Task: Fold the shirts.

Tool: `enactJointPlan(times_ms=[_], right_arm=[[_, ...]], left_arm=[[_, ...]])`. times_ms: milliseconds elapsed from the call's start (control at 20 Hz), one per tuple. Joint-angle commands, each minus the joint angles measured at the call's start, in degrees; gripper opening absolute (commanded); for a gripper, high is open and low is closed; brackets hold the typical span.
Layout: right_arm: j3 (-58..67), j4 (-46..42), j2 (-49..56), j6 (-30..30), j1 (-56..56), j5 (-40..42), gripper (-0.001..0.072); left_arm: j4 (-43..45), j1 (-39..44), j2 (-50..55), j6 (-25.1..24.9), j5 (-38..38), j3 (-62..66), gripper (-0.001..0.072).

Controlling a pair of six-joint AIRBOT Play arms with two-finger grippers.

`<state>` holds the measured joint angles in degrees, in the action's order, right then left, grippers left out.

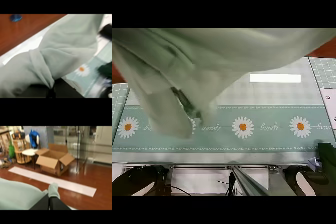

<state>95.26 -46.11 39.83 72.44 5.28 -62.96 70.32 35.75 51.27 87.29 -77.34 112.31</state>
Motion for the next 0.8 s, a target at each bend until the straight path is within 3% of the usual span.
enactJointPlan(times_ms=[0, 300, 450, 650, 750], right_arm=[[5.31, -0.72, -0.07, 4.04, 0.02, -1.92, 0.002], [5.31, -10.21, 3.78, 8.59, 0.02, -19.69, 0.0021], [4.46, -20.11, 9.2, 8.26, 0.02, -29.4, 0.0021], [-2.34, -36.5, 15.89, 6.88, -0.04, -30.4, 0.0021], [-6.58, -38.21, 19.47, 6.62, -0.04, -29.33, 0.0021]], left_arm=[[-11.1, 0.0, 0.57, -0.63, 2.25, 2.58, 0.003], [-12.11, 0.0, 5.79, -0.55, -3.28, -2.62, 0.003], [-12.07, -0.02, 9.75, -3.13, -3.3, -9.57, 0.003], [-11.67, -0.02, 16.41, -7.19, -2.75, -19.02, 0.0031], [-11.67, -0.02, 20.22, -8.61, -0.22, -23.17, 0.0031]])
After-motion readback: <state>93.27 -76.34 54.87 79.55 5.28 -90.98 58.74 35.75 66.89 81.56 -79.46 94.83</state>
